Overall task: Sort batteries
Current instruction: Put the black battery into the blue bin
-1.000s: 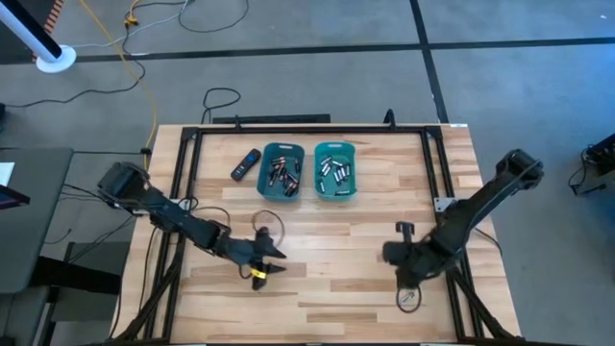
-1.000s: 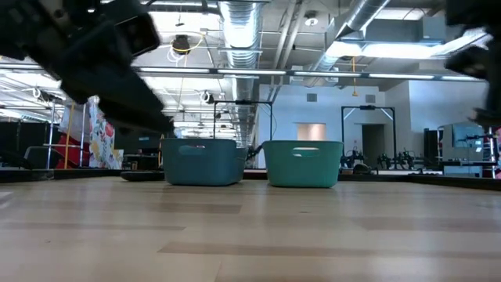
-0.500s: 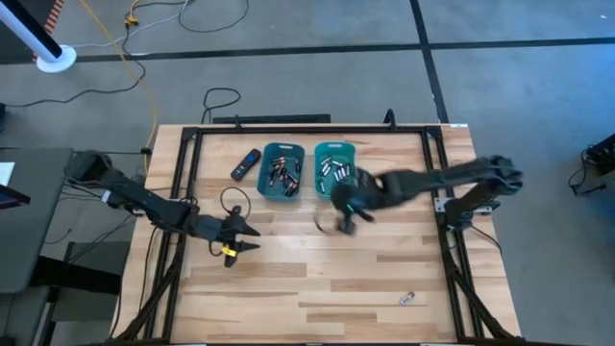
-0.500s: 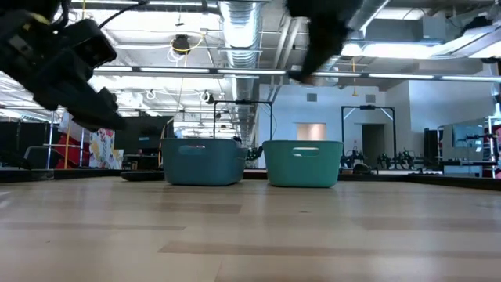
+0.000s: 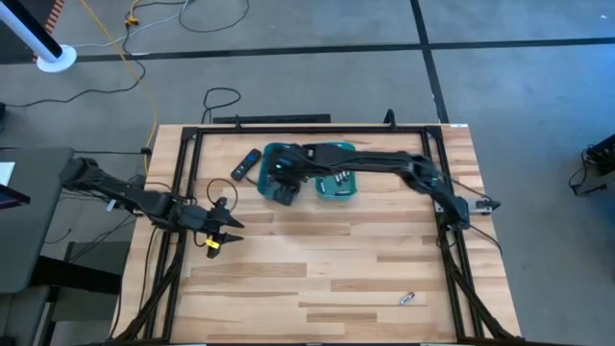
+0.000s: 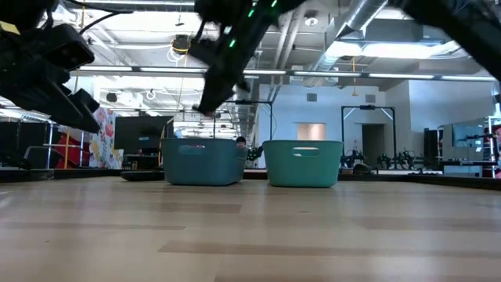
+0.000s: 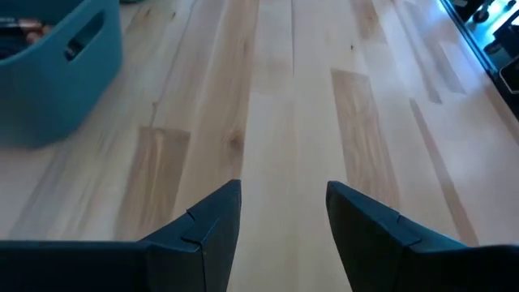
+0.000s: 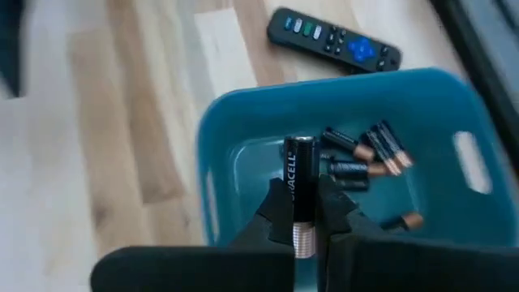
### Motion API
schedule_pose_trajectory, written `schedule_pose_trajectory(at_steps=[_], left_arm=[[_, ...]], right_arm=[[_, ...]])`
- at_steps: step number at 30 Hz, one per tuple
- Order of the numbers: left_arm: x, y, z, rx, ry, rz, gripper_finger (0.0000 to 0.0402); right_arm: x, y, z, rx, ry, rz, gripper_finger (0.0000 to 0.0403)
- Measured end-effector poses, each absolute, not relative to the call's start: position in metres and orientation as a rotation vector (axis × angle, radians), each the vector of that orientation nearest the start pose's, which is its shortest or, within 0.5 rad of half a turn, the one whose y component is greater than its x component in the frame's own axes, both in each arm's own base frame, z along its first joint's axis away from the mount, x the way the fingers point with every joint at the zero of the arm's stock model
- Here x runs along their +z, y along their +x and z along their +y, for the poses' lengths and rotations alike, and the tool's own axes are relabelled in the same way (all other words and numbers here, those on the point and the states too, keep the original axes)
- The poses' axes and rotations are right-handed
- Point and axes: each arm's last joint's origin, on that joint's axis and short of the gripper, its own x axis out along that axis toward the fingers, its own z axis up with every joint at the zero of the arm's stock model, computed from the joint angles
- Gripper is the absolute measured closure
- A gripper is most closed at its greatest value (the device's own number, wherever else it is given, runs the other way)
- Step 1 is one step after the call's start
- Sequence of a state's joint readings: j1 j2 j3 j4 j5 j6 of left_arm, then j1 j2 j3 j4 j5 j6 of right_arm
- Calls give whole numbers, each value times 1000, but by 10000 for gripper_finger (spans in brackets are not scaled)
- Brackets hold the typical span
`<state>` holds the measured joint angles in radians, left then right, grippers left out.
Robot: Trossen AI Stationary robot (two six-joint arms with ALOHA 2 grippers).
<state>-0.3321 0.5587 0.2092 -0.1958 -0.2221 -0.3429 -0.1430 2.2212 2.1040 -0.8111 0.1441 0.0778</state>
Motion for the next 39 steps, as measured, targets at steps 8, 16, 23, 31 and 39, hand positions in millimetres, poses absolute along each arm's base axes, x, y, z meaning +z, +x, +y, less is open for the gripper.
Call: schedule_pose_trajectory(at_steps=[8,16,23,31,39], left_arm=[[171,105,-30,-27,-195,519,224],[172,96,-27,-29,-200,507,224],[170,94,-26,-24,-191,530,224],[170,94,-26,-24,-191,529,224],[170,94,-26,-23,-196,527,224]], right_arm=[[208,511,-120,-363,173,1009,394],[167,510,-142,-352,264,1122,394],[167,509,-146,-361,273,1119,373],[166,508,-146,-361,274,1135,305],[179,504,-145,-360,274,1127,240]])
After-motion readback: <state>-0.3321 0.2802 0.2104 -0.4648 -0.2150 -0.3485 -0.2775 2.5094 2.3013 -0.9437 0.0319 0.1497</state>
